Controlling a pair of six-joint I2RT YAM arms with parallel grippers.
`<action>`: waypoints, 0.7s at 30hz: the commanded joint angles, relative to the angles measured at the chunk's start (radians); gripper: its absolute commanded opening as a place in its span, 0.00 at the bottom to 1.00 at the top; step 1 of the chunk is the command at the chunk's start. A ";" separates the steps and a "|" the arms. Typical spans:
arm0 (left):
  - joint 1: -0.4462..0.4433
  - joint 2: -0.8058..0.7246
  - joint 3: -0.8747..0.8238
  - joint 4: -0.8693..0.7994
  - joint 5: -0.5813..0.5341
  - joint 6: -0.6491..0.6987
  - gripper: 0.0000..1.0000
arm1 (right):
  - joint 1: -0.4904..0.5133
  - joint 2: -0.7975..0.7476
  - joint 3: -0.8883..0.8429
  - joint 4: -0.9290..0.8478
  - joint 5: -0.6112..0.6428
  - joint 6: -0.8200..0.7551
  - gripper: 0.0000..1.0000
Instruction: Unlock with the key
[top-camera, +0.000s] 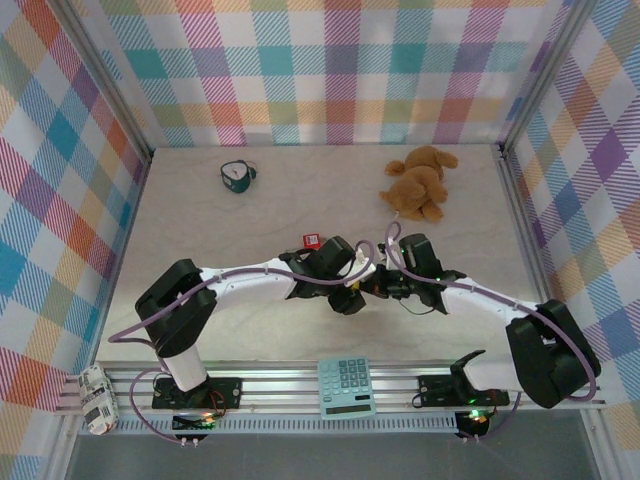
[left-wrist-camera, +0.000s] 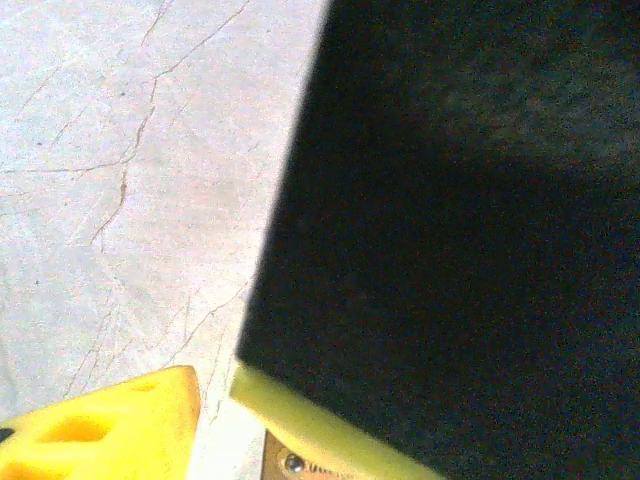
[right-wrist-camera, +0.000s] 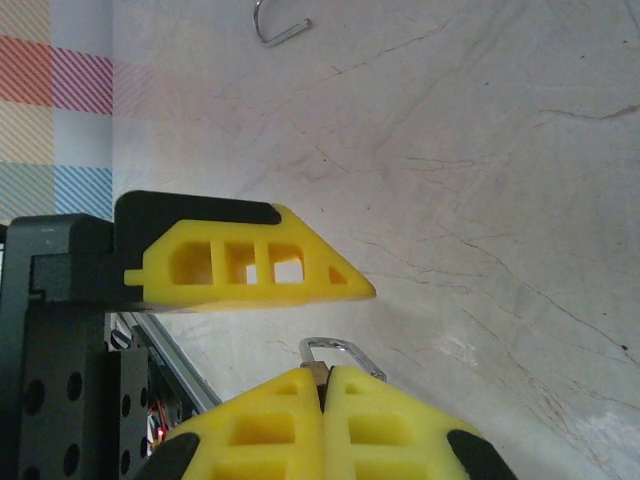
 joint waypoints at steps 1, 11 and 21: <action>-0.014 -0.025 0.002 0.184 -0.002 0.017 0.75 | 0.025 0.023 -0.008 0.059 -0.002 -0.011 0.01; -0.014 -0.200 -0.067 0.149 -0.030 0.000 1.00 | 0.021 0.051 -0.001 0.075 0.019 -0.007 0.01; -0.013 -0.285 -0.172 0.077 -0.249 -0.079 0.49 | 0.017 0.057 0.018 0.093 0.010 -0.003 0.01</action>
